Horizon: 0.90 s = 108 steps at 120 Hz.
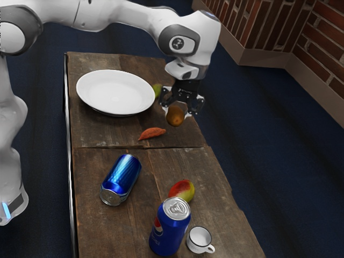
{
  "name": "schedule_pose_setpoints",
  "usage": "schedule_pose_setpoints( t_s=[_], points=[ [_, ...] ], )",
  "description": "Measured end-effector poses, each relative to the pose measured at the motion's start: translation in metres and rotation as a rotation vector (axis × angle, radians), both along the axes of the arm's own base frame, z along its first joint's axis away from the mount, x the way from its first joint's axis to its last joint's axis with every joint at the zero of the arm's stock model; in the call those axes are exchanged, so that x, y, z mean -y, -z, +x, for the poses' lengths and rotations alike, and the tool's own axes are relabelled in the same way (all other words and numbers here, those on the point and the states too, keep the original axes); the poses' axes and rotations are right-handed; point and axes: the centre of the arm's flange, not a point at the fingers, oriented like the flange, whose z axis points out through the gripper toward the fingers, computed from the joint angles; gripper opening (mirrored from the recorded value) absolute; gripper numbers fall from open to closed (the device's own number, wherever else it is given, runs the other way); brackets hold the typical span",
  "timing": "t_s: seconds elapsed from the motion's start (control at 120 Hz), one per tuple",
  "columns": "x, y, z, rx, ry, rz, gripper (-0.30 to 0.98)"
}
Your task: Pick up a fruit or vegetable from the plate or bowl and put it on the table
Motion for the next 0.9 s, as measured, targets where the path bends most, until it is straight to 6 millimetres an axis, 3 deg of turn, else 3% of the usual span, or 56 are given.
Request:
schedule_pose_setpoints(
  t_s=[0.083, 0.158, 0.392, 0.45, 0.5, 0.667, 0.9],
  points=[
    [-0.014, 0.009, 0.003, -0.017, -0.038, 0.004, 0.25],
    [-0.006, 0.014, 0.004, -0.026, -0.037, 0.006, 0.25],
    [0.094, 0.016, -0.004, -0.03, 0.115, 0.012, 0.25],
    [0.11, 0.015, -0.007, -0.029, 0.137, 0.013, 0.28],
    [0.115, 0.016, -0.008, -0.033, 0.139, 0.016, 0.39],
    [0.096, 0.021, -0.001, -0.052, 0.073, 0.023, 0.59],
    [0.038, -0.025, 0.006, -0.078, -0.078, 0.056, 0.67]
  ],
)
